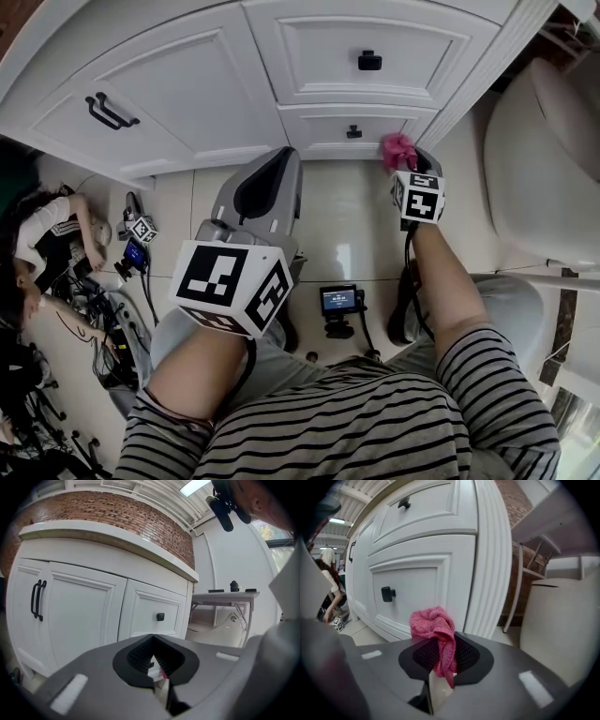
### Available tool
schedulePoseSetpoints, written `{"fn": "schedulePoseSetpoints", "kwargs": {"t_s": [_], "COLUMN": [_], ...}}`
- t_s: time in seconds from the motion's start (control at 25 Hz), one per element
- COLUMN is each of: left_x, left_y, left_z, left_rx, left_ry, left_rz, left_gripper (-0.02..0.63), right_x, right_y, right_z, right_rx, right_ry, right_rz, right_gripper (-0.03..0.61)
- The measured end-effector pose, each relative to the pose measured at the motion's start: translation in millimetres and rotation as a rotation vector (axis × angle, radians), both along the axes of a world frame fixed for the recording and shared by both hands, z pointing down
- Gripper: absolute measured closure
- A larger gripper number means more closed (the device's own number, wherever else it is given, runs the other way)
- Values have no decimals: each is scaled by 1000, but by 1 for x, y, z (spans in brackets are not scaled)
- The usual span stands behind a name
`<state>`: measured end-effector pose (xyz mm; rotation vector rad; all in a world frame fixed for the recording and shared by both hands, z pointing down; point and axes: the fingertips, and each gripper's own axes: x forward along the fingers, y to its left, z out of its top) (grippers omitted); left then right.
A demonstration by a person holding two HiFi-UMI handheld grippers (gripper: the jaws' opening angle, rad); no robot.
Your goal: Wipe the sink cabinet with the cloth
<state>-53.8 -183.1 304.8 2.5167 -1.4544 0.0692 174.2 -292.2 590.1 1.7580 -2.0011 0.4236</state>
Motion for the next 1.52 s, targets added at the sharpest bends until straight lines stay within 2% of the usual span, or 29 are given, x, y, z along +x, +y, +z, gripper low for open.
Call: {"fn": "schedulePoseSetpoints", "kwargs": {"t_s": [0.16, 0.24, 0.32, 0.4, 0.52, 0.6, 0.68, 0.8, 0.92, 1.16, 1.28, 1.4, 1.52], "left_x": [-3, -6, -7, -8, -12, -16, -18, -24, -31, -25, -19, -17, -14], "left_y": [3, 5, 7, 8, 11, 11, 10, 7, 4, 2, 3, 2, 6], "left_z": [-2, -3, -5, -8, -11, -13, -14, -9, -5, -4, -6, -11, -4], "left_rx": [4, -3, -17, -18, -14, -16, -9, -21, -41, -36, -15, 52, 73], "left_ry": [-8, 3, 21, 21, 25, 44, 44, 46, 64, 50, 31, -35, -99], "left_rz": [-8, -12, -13, -12, -15, -17, -18, -23, -31, -23, -22, -32, -40], "left_gripper": [612, 612, 613, 612, 612, 612, 612, 612, 613, 612, 613, 612, 612], "right_x": [40, 22, -30, -97, -188, -225, -235, -214, -173, -44, 19, 51, 33], "right_y": [16, 21, 23, 25, 29, 27, 15, -1, -2, -3, 1, 13, 38], "right_z": [14, 13, 6, -1, 3, 16, 32, 47, 57, 74, 80, 68, 27], "right_rx": [-59, -51, -14, 24, 33, 0, -29, -50, -63, -133, -177, -247, -307], "right_ry": [-38, -63, -73, -80, -76, -43, 7, 23, 30, 85, 89, 15, -115], "right_rz": [179, 143, 2, -190, -452, -555, -573, -511, -455, -254, -91, 53, 26], "right_gripper": [511, 511, 511, 511, 511, 511, 511, 509, 509, 509, 509, 511, 509]}}
